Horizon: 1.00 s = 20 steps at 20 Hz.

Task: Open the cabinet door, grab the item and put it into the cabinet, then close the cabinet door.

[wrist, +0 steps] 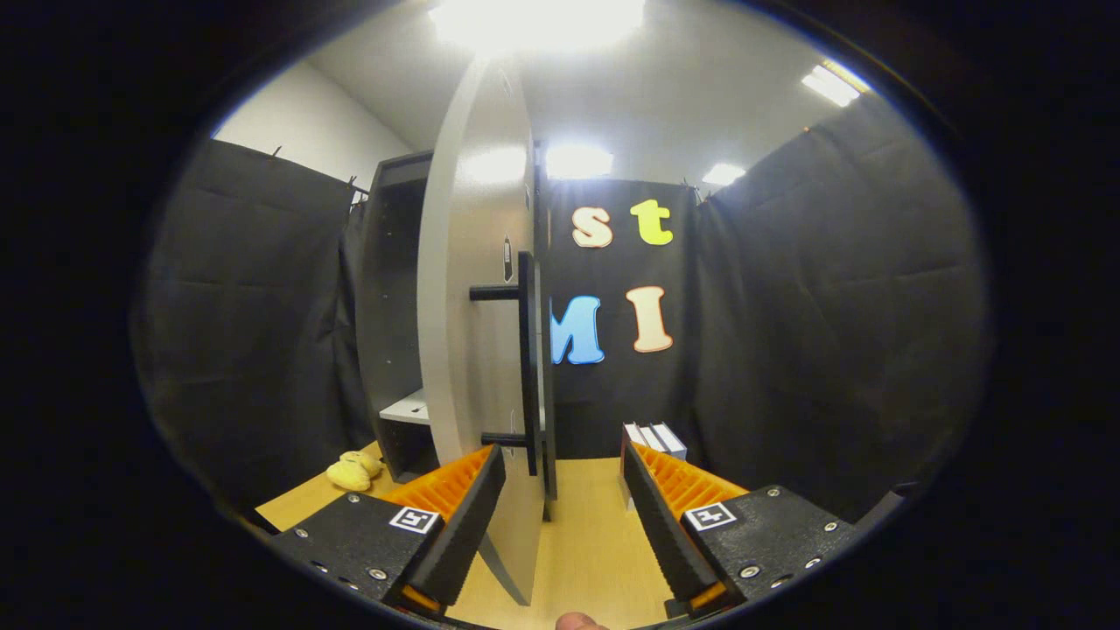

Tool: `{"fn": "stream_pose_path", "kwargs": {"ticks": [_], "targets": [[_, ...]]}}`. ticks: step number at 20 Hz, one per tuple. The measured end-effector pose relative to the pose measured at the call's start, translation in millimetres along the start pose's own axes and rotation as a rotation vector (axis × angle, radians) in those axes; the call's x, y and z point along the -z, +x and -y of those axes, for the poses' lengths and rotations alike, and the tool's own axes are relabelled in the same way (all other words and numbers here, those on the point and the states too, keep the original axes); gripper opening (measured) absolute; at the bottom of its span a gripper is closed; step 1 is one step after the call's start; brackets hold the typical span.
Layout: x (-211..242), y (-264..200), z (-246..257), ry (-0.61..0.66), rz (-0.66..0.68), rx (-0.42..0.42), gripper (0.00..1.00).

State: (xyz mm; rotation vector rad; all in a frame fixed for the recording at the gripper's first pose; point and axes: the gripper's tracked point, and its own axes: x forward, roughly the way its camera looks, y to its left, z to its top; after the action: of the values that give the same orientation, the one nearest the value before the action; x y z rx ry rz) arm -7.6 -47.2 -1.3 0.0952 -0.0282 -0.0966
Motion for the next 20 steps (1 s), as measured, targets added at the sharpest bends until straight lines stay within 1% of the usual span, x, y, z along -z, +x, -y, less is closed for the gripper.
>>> {"fn": "stream_pose_path", "kwargs": {"ticks": [3,5,9,15,17,20], "targets": [[1,4,-17,0.038,-0.007,-0.018,0.87],[0,5,-31,0.012,0.003,-0.044,0.87],[4,15,-79,0.044,-0.014,-0.134,0.87],[5,38,-145,0.046,-0.028,-0.260,0.89],[4,45,-164,0.061,-0.039,-0.287,0.91],[8,66,-183,0.078,-0.065,-0.299,0.94]]}}
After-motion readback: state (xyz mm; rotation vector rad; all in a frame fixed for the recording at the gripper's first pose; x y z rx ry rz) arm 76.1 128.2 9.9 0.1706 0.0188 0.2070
